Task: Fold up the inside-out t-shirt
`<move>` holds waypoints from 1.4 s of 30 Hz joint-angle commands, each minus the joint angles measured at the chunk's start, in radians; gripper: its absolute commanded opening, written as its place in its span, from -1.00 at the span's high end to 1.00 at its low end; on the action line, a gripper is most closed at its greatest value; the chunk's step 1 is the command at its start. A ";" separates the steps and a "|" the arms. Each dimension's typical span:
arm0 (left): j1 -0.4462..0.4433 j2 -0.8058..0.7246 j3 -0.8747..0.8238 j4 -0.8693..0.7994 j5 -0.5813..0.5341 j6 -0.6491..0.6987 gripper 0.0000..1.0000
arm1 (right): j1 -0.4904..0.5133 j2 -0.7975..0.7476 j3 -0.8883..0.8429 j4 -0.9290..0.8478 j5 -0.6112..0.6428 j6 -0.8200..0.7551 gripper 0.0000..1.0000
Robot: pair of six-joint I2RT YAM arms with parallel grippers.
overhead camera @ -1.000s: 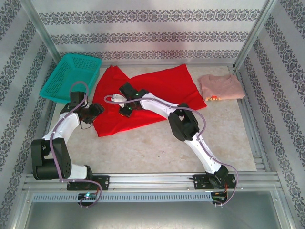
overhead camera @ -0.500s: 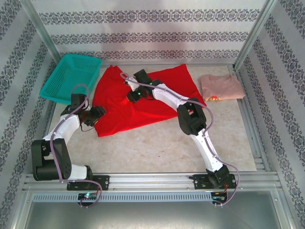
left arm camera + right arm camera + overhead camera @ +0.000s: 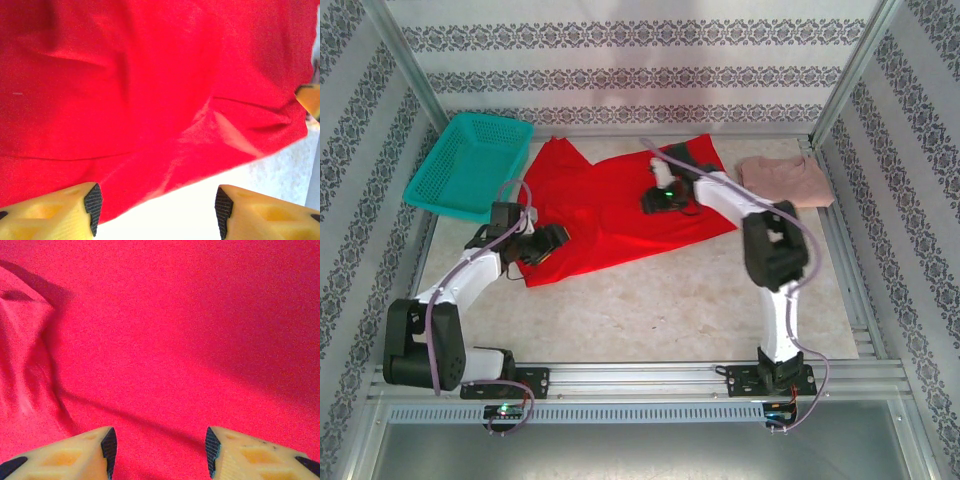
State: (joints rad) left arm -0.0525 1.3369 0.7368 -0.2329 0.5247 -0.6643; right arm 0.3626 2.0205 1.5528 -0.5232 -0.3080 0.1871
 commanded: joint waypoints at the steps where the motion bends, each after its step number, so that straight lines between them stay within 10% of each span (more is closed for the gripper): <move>1: -0.021 0.065 0.018 0.086 0.003 -0.017 -0.27 | -0.170 -0.126 -0.149 -0.041 0.055 0.043 -0.05; 16: -0.004 0.246 0.058 -0.046 -0.063 0.070 -0.25 | -0.340 0.055 -0.101 -0.174 0.177 0.048 0.05; 35: -0.026 -0.157 -0.217 -0.108 -0.160 0.000 -0.27 | -0.305 -0.709 -0.760 -0.144 0.228 0.218 0.02; 42: -0.033 -0.061 -0.061 -0.087 -0.170 0.043 -0.28 | -0.317 -0.530 -0.596 -0.070 0.123 0.226 0.05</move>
State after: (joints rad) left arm -0.0776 1.2411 0.6266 -0.3134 0.3721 -0.6464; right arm 0.0479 1.4094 0.8963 -0.6411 -0.1268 0.3901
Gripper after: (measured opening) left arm 0.640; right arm 0.484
